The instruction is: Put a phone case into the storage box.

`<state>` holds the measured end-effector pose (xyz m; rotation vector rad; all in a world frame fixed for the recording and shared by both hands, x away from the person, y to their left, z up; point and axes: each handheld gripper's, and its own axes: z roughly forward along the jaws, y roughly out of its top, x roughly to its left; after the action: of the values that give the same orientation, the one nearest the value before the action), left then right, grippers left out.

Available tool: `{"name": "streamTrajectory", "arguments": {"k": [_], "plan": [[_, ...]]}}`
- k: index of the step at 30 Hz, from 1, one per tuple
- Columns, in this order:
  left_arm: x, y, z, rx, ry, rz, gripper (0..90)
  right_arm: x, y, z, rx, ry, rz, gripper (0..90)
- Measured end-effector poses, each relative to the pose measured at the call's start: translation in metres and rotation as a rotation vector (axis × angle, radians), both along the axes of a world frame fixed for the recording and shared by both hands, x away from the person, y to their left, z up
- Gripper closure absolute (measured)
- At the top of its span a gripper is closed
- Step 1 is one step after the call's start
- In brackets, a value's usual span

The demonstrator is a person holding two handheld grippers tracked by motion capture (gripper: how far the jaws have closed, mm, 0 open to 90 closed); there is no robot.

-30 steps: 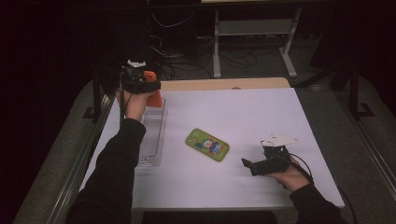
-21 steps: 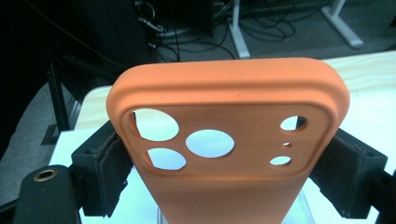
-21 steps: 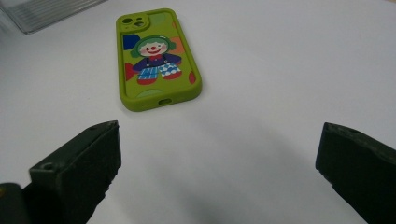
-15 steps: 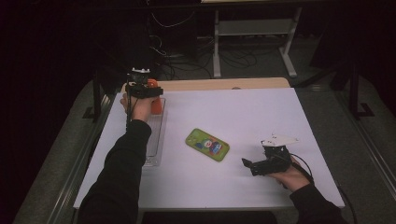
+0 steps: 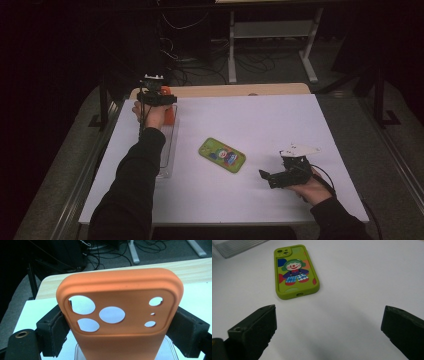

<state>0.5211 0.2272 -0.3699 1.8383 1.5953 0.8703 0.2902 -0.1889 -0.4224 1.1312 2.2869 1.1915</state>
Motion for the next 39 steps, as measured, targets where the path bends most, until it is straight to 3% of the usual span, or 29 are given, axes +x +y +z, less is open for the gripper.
{"name": "streamTrajectory", "arguments": {"k": [10,15,21,30,35,39], "plan": [[0.004,0.002,-0.003,-0.001,-0.015,0.000,6.7,0.000,0.000,0.000,-0.002,0.000,0.000,0.0],[0.003,0.004,-0.002,-0.023,-0.028,-0.016,0.0,0.000,0.001,-0.001,-0.005,0.002,0.002,0.0],[-0.001,0.011,0.008,-0.030,-0.035,-0.066,0.0,0.000,0.001,0.000,-0.003,0.000,0.001,0.0],[-0.020,0.025,0.033,-0.079,-0.025,-0.181,0.0,0.000,0.001,-0.001,-0.012,-0.002,0.004,0.0],[-0.042,0.029,0.045,-0.116,-0.023,-0.259,0.0,0.000,0.002,0.000,-0.010,0.000,-0.002,0.0],[-0.064,0.024,0.048,-0.123,0.009,-0.364,0.0,0.002,0.003,0.001,-0.012,-0.003,-0.004,0.0]]}}
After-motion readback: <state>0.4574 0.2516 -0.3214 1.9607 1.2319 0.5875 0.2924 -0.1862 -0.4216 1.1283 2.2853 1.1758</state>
